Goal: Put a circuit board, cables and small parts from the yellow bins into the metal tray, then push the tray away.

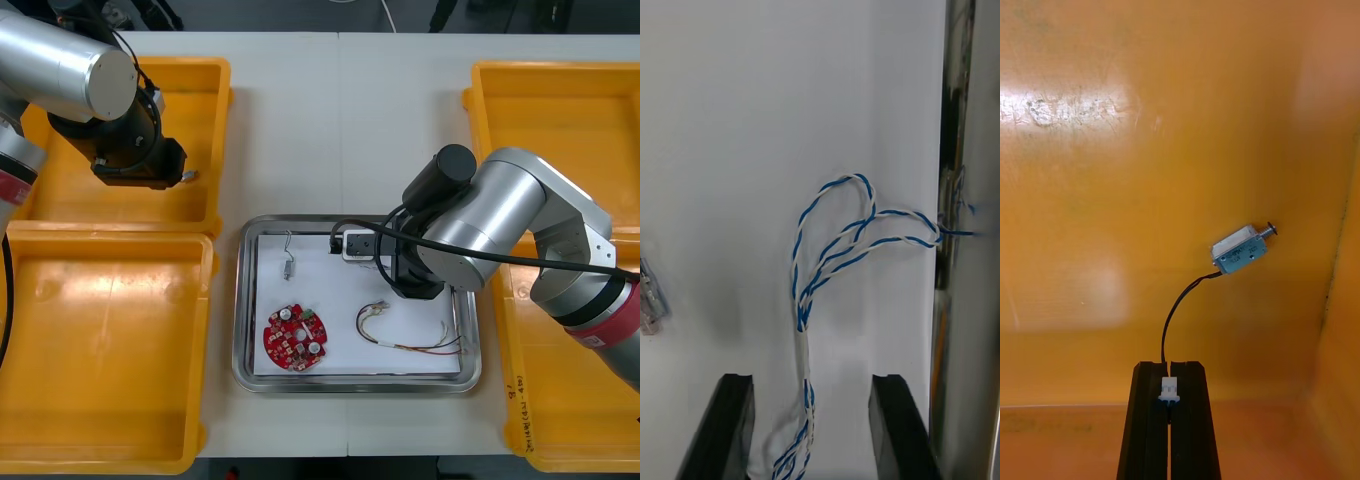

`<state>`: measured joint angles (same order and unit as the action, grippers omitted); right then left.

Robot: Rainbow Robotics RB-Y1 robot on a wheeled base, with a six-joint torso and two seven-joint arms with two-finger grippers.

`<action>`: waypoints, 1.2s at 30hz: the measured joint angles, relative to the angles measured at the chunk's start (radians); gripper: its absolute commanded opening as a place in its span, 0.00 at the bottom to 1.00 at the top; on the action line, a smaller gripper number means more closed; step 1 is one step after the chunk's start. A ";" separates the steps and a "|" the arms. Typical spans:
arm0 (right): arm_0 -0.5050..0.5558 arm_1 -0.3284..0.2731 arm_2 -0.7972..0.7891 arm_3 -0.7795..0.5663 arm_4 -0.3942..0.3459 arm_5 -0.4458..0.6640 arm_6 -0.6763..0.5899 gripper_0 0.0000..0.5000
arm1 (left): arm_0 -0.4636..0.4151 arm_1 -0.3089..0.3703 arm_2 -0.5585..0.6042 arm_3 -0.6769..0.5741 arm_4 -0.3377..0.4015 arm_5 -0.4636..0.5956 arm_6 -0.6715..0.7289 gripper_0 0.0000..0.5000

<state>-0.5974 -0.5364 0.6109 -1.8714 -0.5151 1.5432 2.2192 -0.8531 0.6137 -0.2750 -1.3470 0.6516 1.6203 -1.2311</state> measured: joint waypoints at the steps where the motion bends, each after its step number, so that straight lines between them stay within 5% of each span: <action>1: 0.000 0.000 0.000 0.000 0.001 0.000 0.000 1.00 | 0.000 0.000 0.000 0.000 0.000 0.000 0.000 0.00; 12: 0.000 0.000 0.000 -0.001 0.002 0.011 0.000 1.00 | 0.000 0.000 0.000 0.001 -0.021 0.000 -0.005 0.00; 20: -0.005 0.000 -0.010 -0.040 -0.019 0.115 -0.024 1.00 | 0.000 0.001 0.010 0.008 -0.033 0.000 -0.097 0.00; 30: -0.089 0.000 -0.063 -0.060 -0.118 0.266 -0.247 1.00 | 0.000 0.008 0.102 0.078 -0.038 -0.001 -0.149 0.00; 36: -0.137 0.001 -0.145 -0.060 -0.197 0.367 -0.395 1.00 | 0.000 0.035 0.128 0.107 -0.047 -0.006 -0.318 0.00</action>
<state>-0.7346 -0.5356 0.4658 -1.9317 -0.7118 1.9106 1.8237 -0.8531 0.6492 -0.1473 -1.2397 0.6049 1.6147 -1.5495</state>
